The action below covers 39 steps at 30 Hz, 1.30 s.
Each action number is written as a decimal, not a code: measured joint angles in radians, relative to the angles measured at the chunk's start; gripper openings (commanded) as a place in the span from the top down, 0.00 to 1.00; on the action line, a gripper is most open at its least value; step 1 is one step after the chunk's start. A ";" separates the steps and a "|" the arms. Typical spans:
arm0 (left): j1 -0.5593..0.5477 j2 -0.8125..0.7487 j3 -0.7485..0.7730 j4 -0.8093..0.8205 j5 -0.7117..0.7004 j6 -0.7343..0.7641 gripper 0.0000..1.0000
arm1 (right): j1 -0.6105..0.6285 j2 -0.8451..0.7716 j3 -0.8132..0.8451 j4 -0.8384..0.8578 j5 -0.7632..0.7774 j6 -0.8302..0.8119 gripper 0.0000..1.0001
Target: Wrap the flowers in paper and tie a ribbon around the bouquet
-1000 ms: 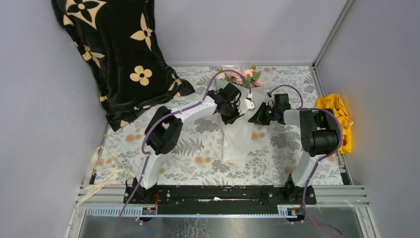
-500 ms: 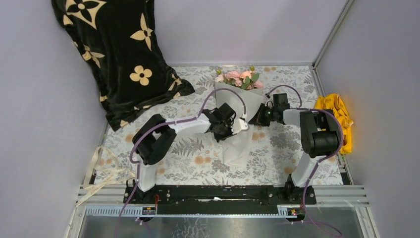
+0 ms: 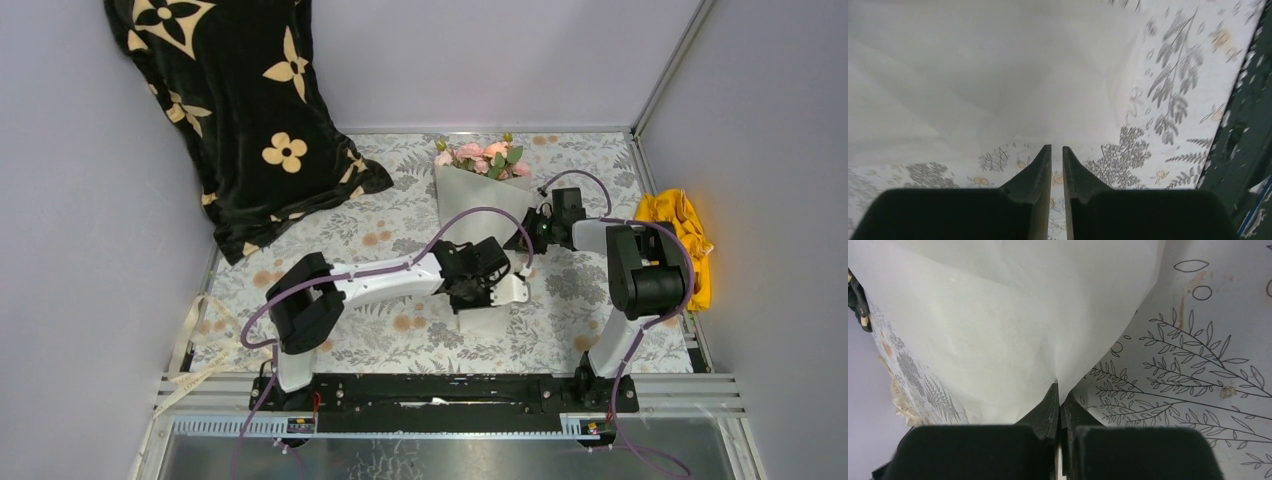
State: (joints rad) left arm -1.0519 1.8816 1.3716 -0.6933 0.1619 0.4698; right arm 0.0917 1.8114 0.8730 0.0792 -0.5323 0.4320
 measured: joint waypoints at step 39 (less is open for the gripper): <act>-0.054 0.001 0.114 0.019 -0.038 -0.069 0.65 | 0.000 -0.041 -0.024 0.000 0.045 0.002 1.00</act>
State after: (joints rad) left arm -1.1061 1.8824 1.4853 -0.6739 0.1238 0.4011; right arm 0.0917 1.7702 0.8486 0.0795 -0.4870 0.4343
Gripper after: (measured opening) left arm 0.334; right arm 0.011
